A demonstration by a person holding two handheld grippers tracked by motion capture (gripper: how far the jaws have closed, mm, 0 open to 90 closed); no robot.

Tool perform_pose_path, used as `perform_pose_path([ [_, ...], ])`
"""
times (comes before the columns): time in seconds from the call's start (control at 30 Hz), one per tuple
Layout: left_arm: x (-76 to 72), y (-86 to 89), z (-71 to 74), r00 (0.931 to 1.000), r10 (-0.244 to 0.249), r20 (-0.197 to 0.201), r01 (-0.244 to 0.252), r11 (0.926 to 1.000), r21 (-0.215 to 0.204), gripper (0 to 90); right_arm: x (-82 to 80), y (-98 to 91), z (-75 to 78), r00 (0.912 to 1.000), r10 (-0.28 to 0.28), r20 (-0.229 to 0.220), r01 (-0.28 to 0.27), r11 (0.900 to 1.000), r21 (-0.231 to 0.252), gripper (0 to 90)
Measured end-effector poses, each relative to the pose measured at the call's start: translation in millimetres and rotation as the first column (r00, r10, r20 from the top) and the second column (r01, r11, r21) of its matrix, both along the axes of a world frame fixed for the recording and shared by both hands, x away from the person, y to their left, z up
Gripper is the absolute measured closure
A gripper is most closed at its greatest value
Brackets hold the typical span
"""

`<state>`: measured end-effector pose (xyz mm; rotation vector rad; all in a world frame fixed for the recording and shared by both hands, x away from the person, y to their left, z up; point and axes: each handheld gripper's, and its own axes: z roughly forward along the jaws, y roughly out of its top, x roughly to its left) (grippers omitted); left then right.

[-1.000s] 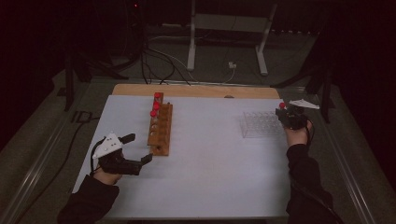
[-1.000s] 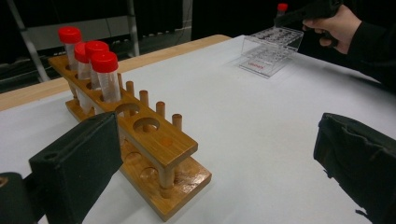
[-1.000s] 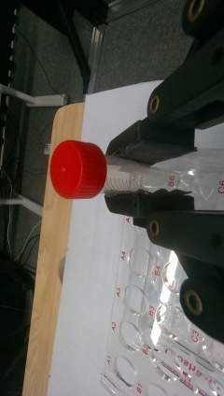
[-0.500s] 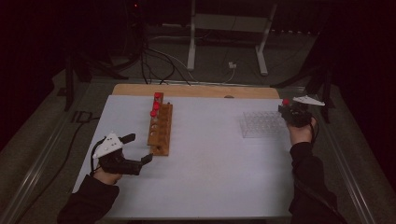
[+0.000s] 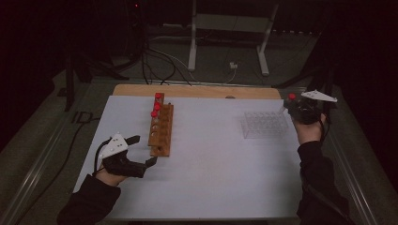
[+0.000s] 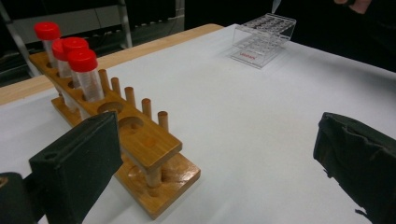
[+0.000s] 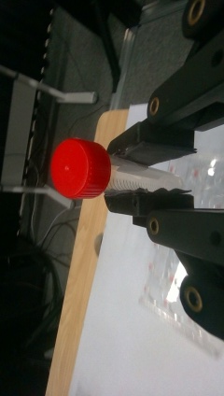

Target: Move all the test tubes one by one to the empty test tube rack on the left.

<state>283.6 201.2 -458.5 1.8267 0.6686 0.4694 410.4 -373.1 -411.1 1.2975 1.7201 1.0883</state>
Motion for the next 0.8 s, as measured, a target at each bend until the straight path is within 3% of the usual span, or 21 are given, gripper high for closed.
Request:
perform_pose_path([
  [0.2, -0.5, -2.3, 4.6, 0.9995, -0.022, -0.022, 0.022, 0.9997, -0.006, 1.8, -12.9, 21.0, 7.6, 0.9964, 0.084, 0.006, -0.084, 0.9964, -0.013, 75.0],
  [0.4, -0.8, -7.5, 8.7, 0.9989, -0.039, -0.026, 0.039, 0.9992, 0.012, 1.8, -26.0, 47.7, 11.2, 0.9810, 0.194, 0.002, -0.194, 0.9808, -0.022, 75.1],
  [0.53, -0.2, -12.1, 11.4, 0.9980, -0.055, -0.030, 0.056, 0.9983, 0.017, 1.9, -33.6, 65.9, 10.8, 0.9660, 0.259, -0.007, -0.259, 0.9654, -0.033, 75.0],
  [0.8, 2.8, -22.5, 17.1, 0.9954, -0.088, -0.036, 0.089, 0.9957, 0.026, 1.9, -46.5, 101.5, -0.5, 0.9227, 0.383, -0.042, -0.385, 0.9221, -0.041, 75.1],
])
